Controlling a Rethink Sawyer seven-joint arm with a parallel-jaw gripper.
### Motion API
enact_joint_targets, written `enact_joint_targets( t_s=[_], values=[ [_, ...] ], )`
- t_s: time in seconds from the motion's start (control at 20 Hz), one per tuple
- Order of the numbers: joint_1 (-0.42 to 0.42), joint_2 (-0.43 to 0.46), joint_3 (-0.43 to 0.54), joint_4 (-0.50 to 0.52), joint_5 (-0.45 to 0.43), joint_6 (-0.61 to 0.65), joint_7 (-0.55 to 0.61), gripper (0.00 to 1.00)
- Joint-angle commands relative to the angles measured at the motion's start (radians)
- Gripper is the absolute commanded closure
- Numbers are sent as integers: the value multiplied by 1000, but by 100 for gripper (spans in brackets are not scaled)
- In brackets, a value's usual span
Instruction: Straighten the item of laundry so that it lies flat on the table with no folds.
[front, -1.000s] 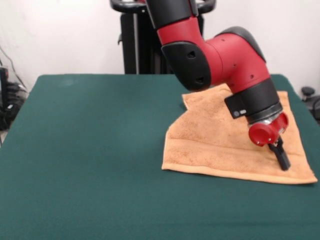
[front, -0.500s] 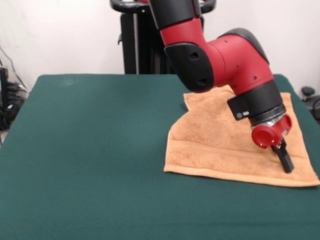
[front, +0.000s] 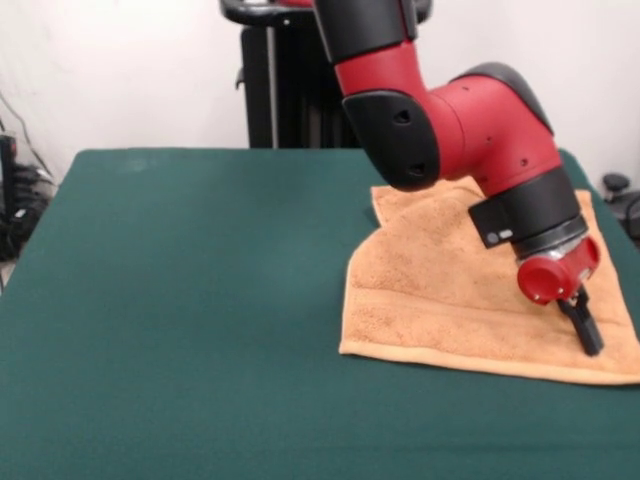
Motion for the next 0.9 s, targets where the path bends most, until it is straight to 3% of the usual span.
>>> enact_joint_targets(
  t_s=[0.05,0.9],
  values=[
    [66,54,-18,-97,67,-2,135,100],
    [107,61,-57,-111,117,-37,139,100]
  ],
)
